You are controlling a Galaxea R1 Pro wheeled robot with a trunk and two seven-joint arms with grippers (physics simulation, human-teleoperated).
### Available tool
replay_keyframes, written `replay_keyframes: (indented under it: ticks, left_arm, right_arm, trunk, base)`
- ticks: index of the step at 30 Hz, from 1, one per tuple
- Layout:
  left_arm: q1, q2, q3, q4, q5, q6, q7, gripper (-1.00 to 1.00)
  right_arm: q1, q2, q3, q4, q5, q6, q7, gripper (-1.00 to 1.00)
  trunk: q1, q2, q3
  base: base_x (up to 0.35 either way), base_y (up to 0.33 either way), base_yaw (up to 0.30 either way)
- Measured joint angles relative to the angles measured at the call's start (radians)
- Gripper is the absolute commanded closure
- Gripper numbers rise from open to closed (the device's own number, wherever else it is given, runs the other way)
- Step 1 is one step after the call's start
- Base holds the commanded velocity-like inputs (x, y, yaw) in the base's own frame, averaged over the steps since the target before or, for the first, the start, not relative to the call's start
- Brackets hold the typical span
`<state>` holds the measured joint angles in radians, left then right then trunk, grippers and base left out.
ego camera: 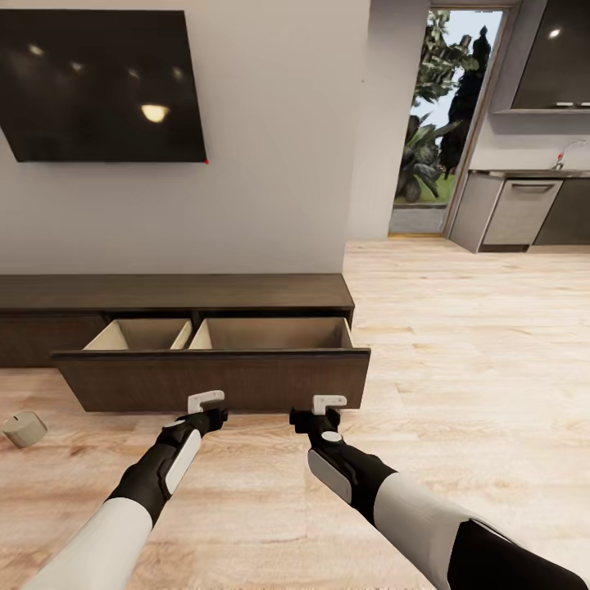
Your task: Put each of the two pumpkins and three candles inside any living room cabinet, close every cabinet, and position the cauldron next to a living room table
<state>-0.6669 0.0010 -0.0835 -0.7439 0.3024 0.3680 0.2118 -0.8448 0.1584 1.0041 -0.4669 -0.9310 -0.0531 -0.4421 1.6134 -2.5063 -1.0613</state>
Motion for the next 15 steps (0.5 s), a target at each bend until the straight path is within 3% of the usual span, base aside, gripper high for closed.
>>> replay_keyframes:
  ticks: [7,15]
  left_arm:
    - [0.003,0.003,-0.003,0.015,0.005,-0.116,-0.003,-1.00]
    - [0.003,0.001,-0.003,0.035,-0.047,-0.135,-0.007,-1.00]
  right_arm:
    - [0.000,0.001,0.002,0.039,0.000,-0.063,0.000,-1.00]
    - [0.000,0.001,0.004,0.108,0.001,-0.105,0.000,-1.00]
  trunk:
    - [0.003,-0.002,-0.027]
    - [0.007,-0.004,-0.058]
  base:
    - [0.000,0.000,0.000]
    - [0.000,0.000,0.000]
